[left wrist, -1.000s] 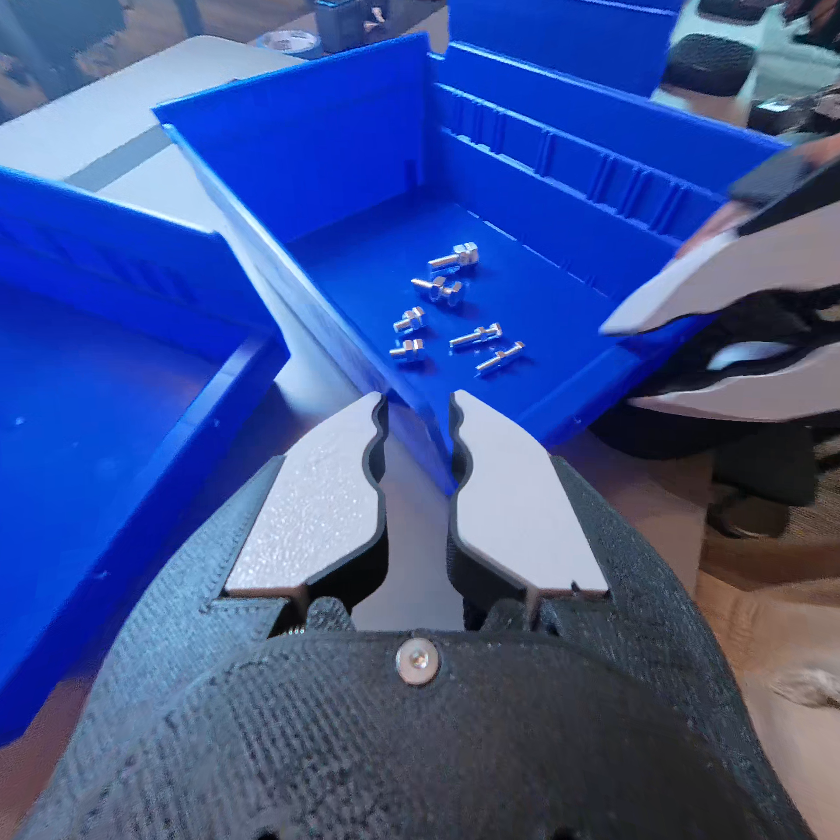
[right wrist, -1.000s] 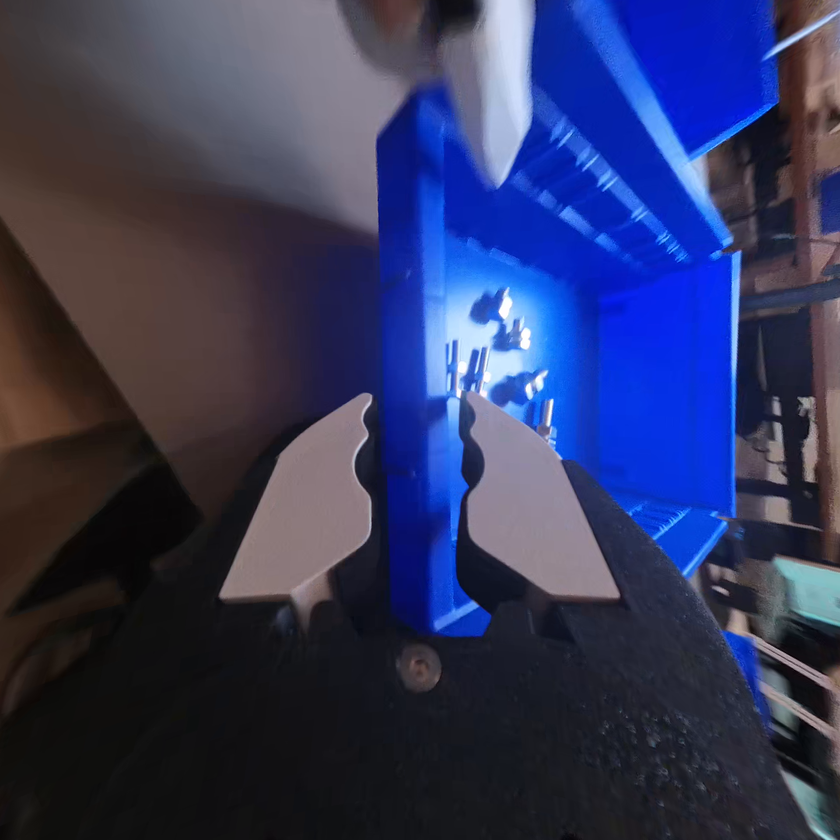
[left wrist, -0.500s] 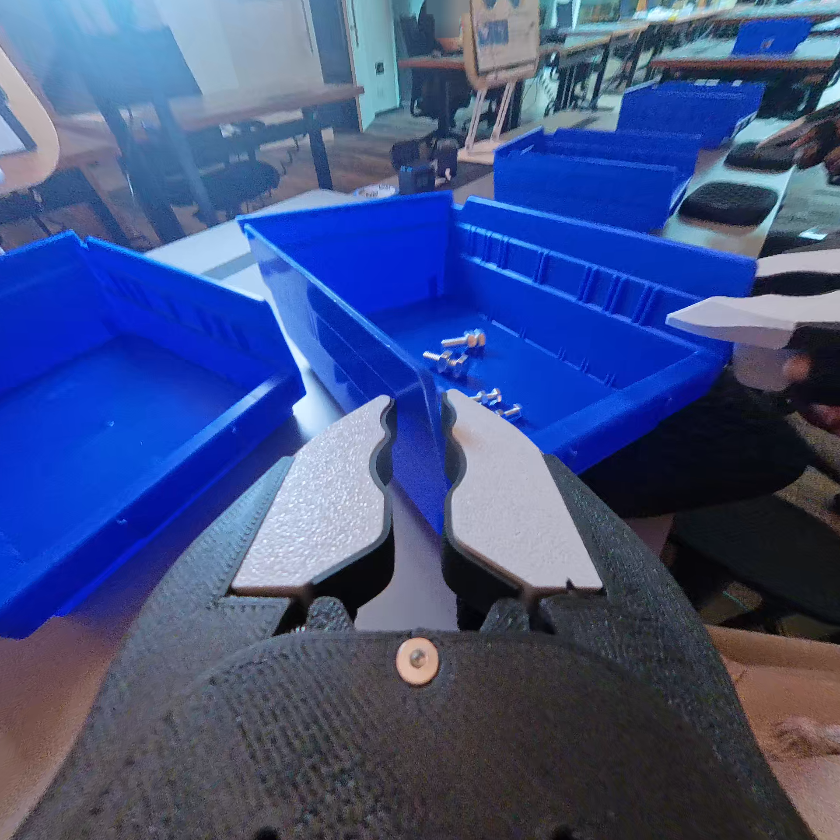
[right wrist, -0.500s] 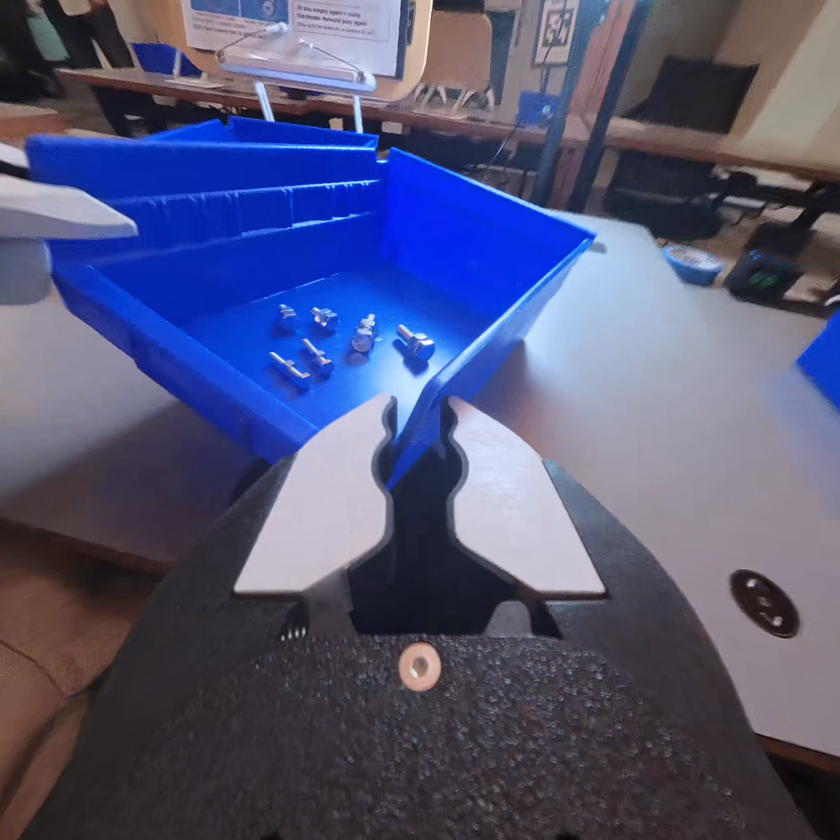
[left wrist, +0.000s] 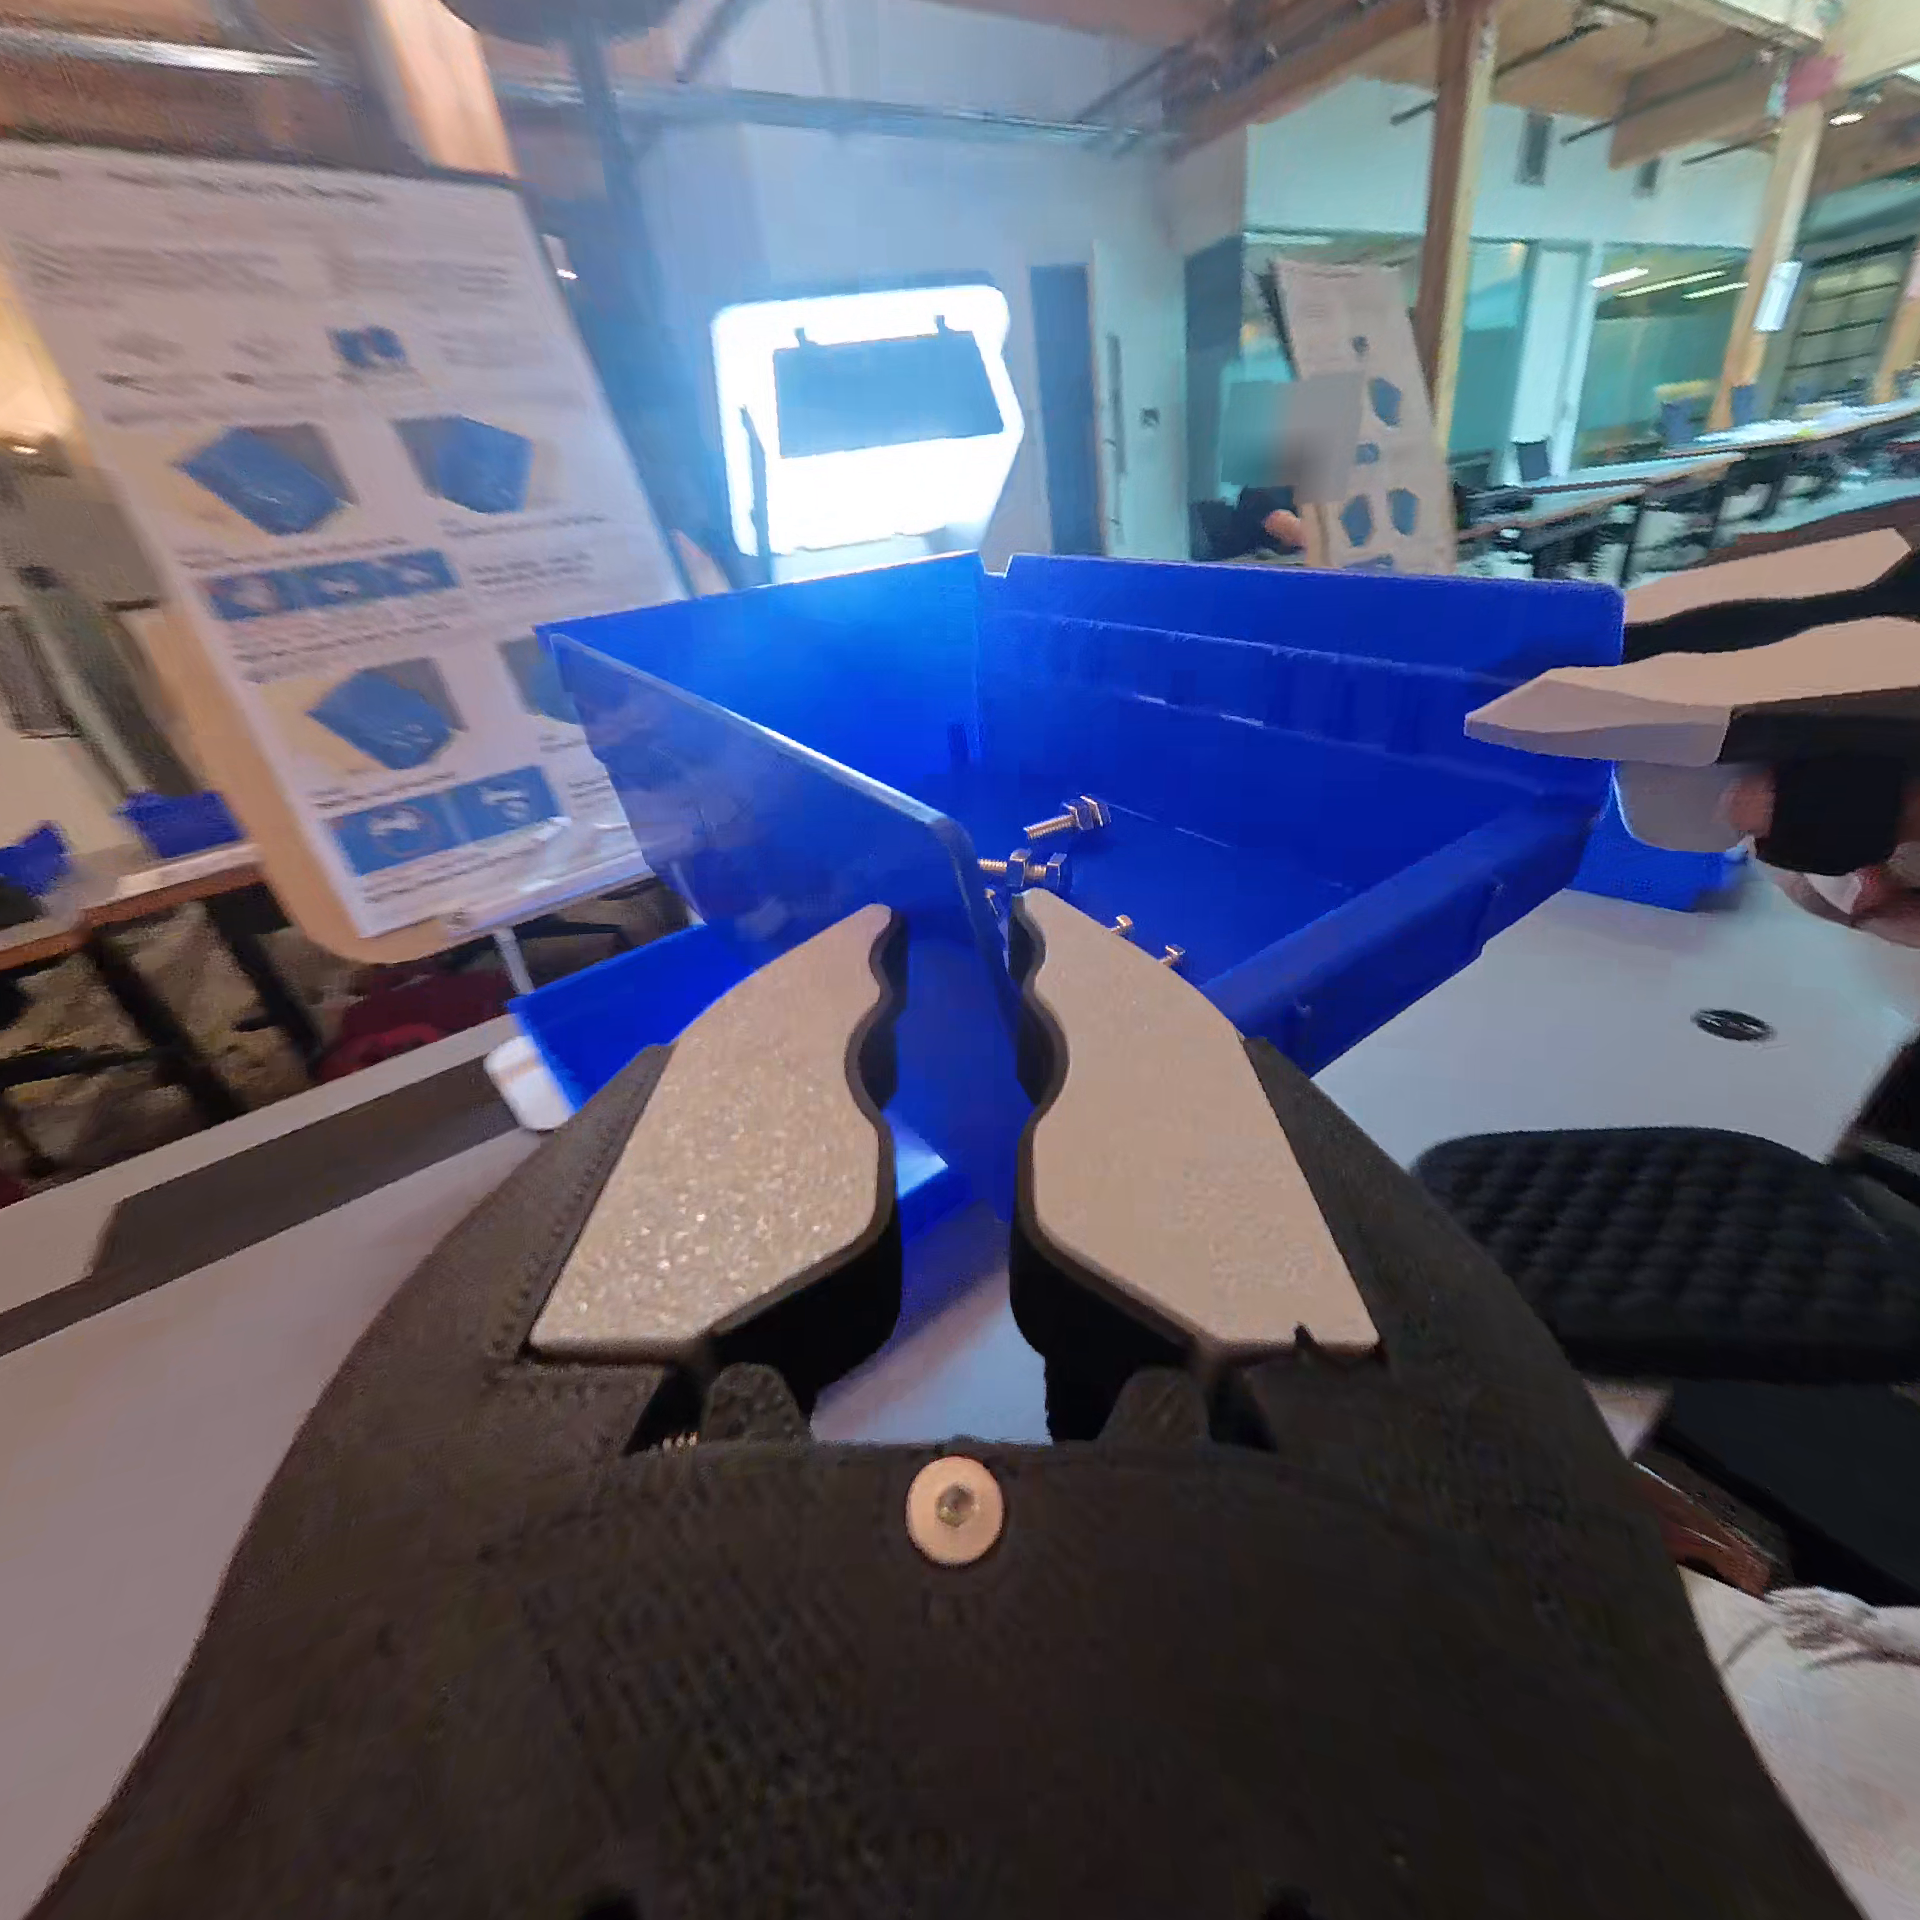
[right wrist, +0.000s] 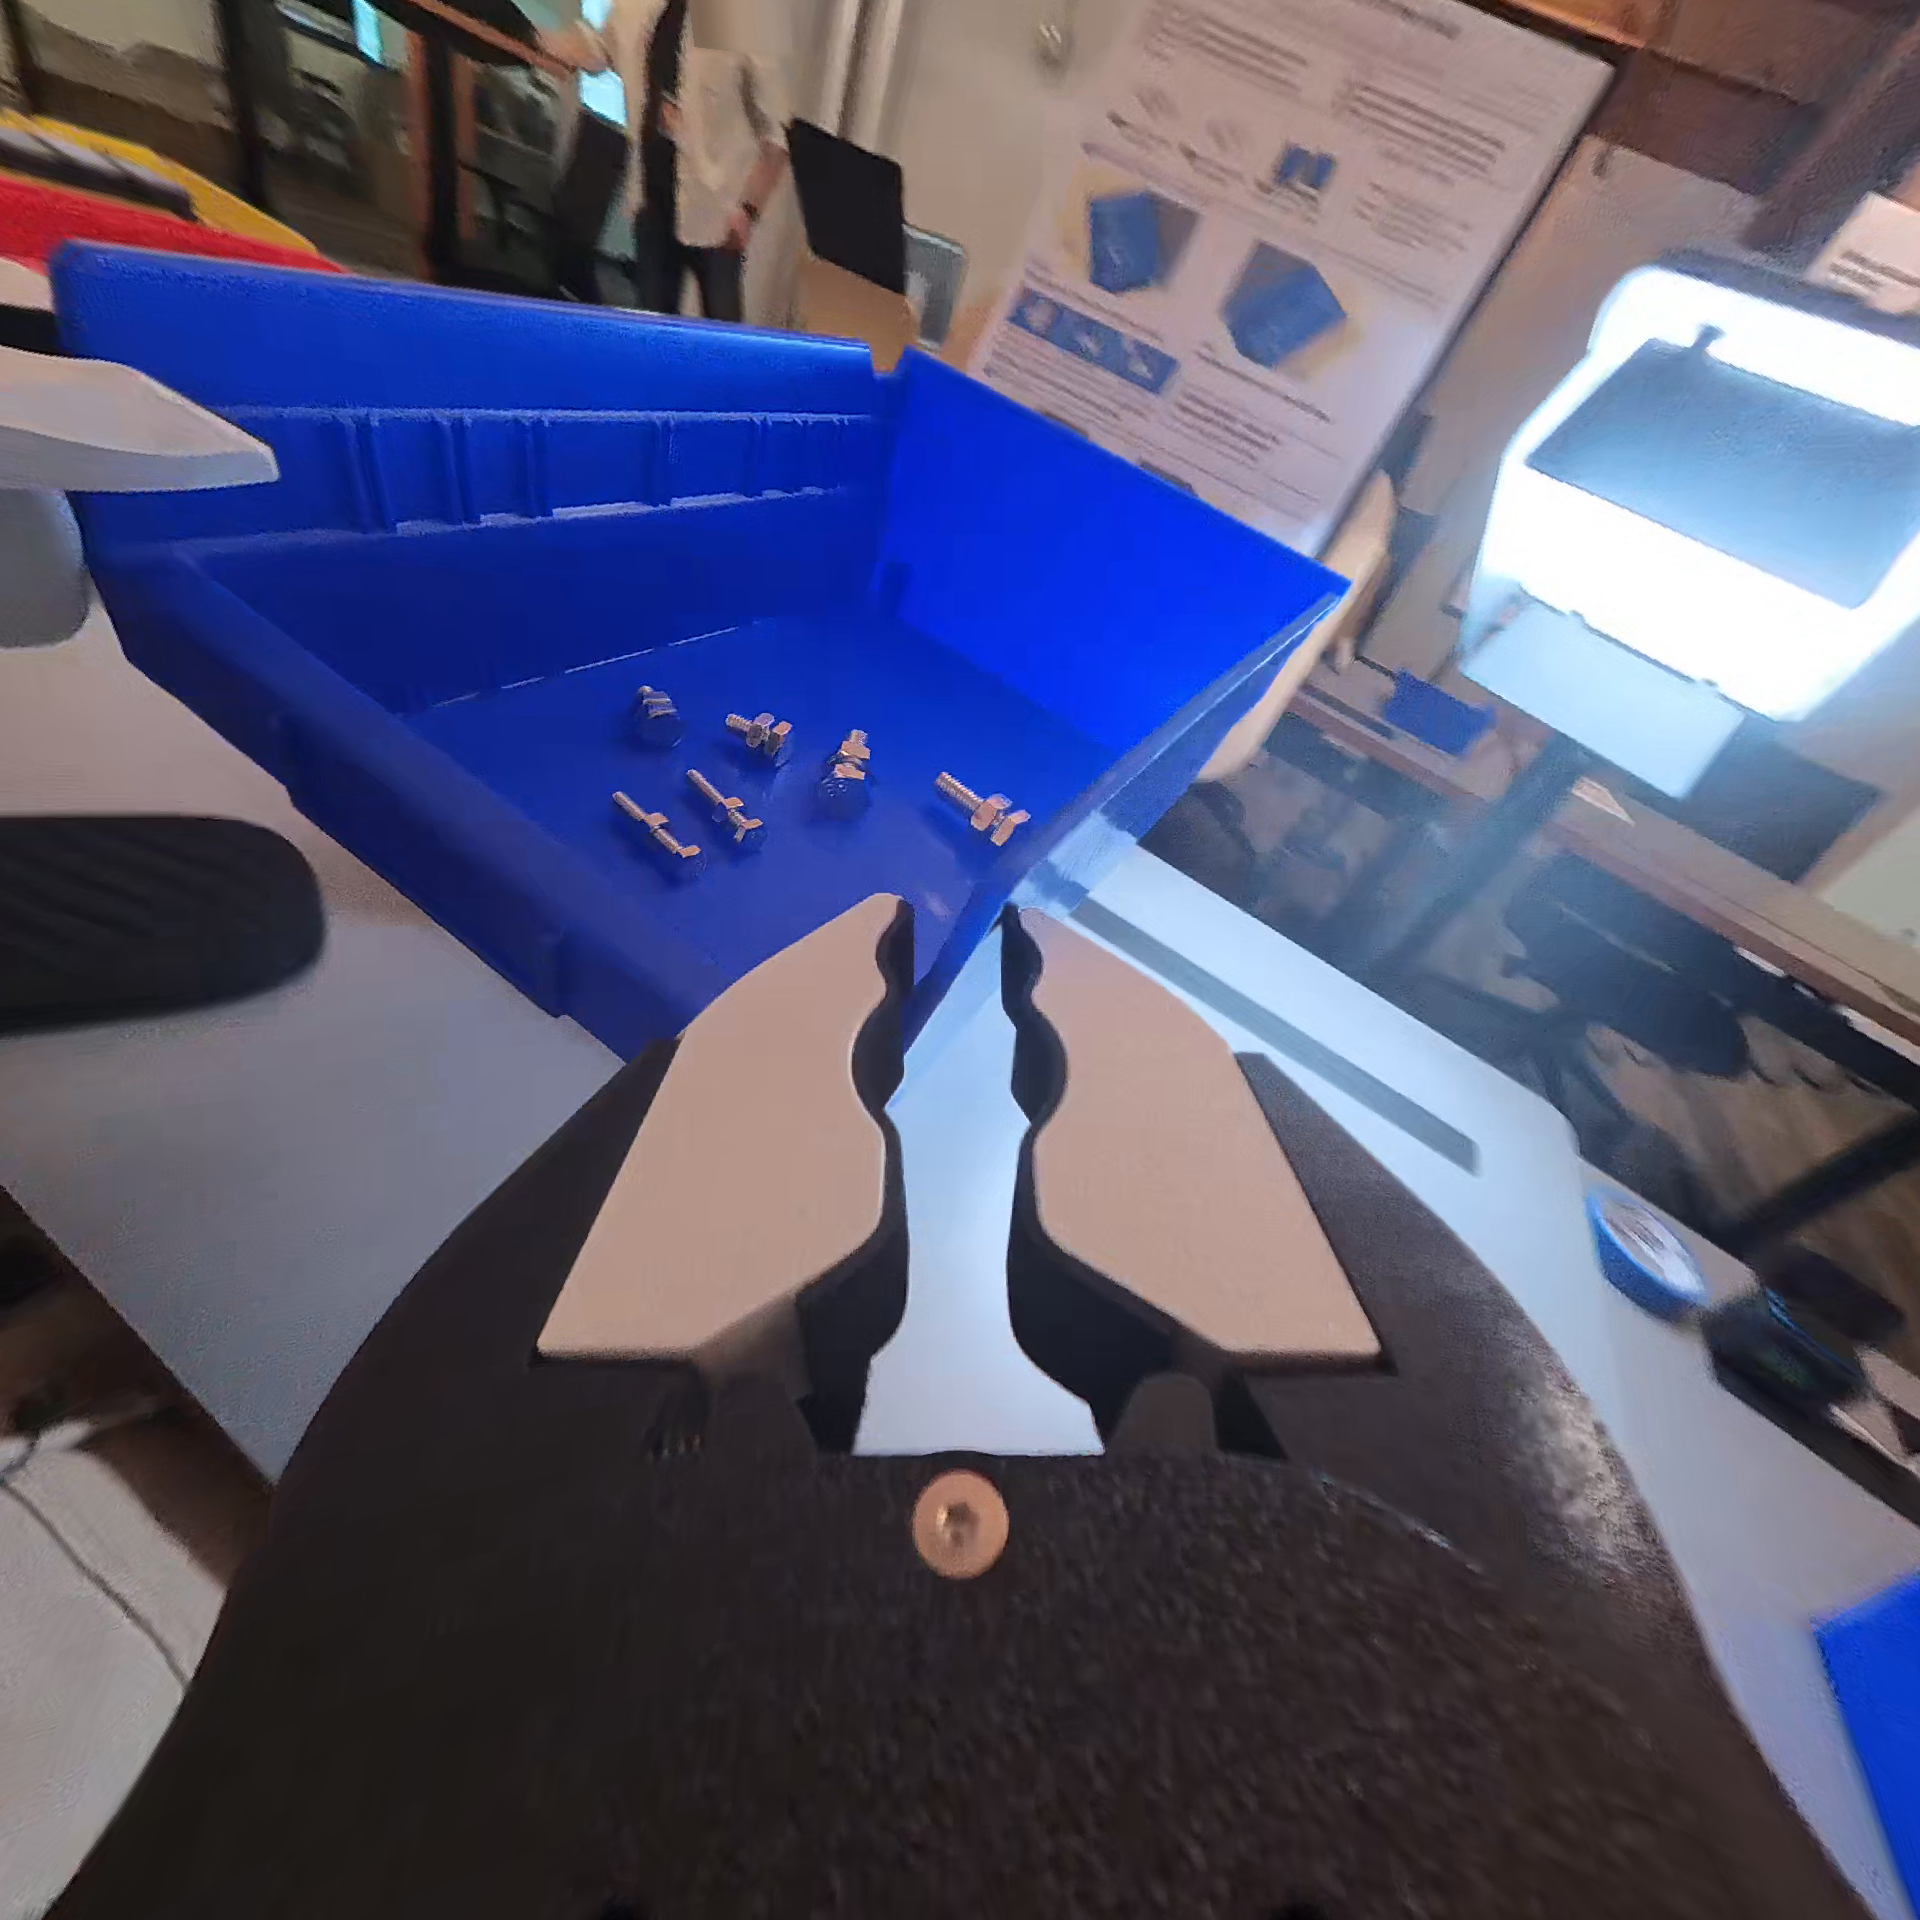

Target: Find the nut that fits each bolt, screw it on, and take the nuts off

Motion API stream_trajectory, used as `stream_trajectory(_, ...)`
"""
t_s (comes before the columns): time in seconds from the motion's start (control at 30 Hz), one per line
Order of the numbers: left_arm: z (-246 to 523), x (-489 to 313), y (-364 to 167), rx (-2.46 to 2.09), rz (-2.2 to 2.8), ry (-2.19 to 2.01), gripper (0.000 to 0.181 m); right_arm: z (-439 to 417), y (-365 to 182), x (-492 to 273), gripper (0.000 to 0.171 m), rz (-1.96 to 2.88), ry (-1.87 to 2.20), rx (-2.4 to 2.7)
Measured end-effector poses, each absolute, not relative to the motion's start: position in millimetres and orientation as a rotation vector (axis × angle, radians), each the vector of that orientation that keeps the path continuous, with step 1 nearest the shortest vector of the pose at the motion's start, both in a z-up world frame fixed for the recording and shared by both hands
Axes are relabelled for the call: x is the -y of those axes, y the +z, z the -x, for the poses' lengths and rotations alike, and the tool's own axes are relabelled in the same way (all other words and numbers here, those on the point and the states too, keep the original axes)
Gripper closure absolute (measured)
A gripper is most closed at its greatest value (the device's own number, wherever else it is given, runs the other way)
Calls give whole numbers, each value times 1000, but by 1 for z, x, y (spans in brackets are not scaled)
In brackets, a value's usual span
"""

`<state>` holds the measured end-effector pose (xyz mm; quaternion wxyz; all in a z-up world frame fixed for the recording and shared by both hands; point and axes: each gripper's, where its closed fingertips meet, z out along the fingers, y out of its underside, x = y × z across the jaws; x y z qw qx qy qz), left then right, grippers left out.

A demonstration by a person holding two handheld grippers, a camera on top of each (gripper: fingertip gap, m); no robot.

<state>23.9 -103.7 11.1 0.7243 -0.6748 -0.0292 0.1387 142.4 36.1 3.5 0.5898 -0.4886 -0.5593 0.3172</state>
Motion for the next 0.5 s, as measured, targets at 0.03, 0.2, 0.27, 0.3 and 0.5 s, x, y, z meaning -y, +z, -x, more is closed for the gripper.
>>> stream_trajectory(0.03,-12,117,16,94,1478,337,163,-125,8,-27,156,1113,779,1317)
stream_trajectory(0.2,54,188,24,280,1425,494,163,-23,-1,23,156,1052,1009,1418)
stream_trajectory(0.27,80,214,19,361,1419,551,163,19,-16,45,156,1051,1089,1465)
stream_trajectory(0.3,92,226,14,399,1421,579,163,37,-25,56,156,1053,1128,1490)
stream_trajectory(0.5,144,267,-33,562,1482,643,164,109,-92,99,157,1097,1214,1621)
